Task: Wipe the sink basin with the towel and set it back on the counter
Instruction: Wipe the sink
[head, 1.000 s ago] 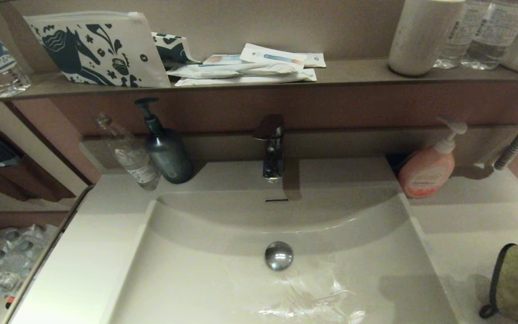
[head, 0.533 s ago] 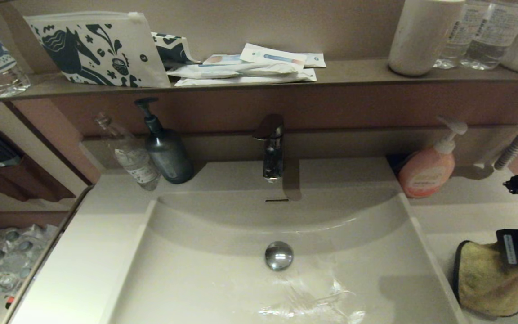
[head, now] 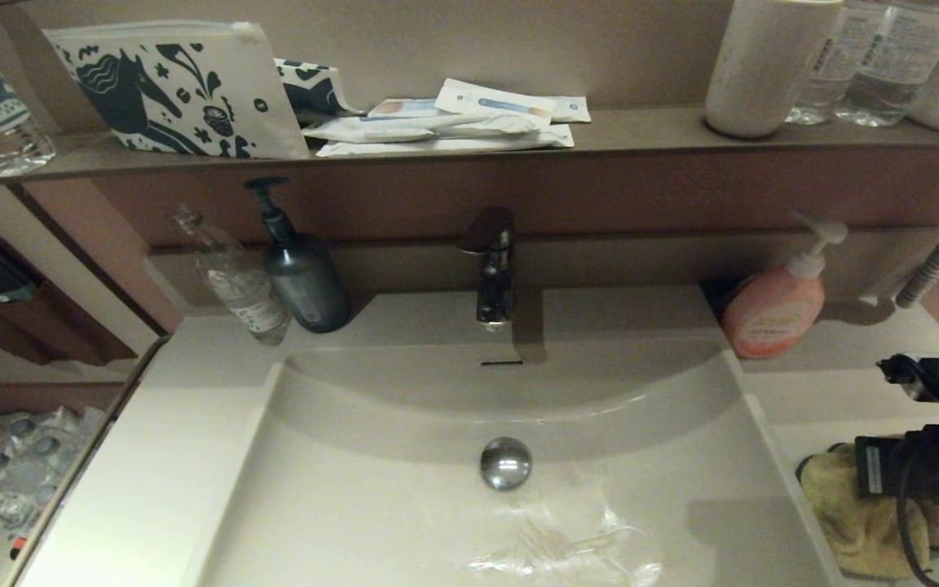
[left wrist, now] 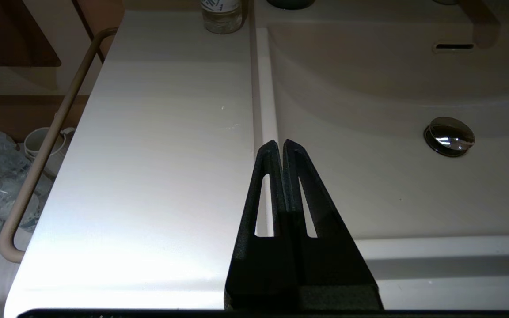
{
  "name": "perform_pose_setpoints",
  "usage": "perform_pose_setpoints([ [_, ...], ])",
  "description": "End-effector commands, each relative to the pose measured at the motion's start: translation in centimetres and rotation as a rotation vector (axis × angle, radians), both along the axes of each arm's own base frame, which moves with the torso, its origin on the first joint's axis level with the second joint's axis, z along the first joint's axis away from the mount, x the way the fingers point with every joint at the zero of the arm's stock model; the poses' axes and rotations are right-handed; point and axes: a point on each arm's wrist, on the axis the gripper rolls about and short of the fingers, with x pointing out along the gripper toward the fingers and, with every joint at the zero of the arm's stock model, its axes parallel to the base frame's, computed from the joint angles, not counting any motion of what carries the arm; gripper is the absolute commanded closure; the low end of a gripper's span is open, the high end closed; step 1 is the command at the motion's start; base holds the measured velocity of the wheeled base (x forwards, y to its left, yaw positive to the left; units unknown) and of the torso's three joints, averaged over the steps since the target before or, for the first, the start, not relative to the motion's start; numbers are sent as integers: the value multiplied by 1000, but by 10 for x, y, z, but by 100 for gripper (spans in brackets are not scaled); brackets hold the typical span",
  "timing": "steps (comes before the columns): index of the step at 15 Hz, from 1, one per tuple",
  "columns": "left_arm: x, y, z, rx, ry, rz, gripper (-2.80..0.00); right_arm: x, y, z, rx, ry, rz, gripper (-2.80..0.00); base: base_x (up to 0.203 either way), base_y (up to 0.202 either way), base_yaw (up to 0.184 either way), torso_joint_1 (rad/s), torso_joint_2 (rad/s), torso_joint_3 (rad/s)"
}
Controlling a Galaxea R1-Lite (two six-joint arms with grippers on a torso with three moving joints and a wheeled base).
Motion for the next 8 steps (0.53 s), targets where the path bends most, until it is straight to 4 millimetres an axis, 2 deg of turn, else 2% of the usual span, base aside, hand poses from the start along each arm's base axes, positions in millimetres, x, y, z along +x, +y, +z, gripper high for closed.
perform_pose_setpoints([
  [1,0,0,0,-1,1,0,0,9,-8,-17,-4,27,-28,0,0,0,0,0,0,0],
  [8,0,0,0,-1,1,0,0,34,-32,-40,9,-31,-84,0,0,0,0,0,0,0],
])
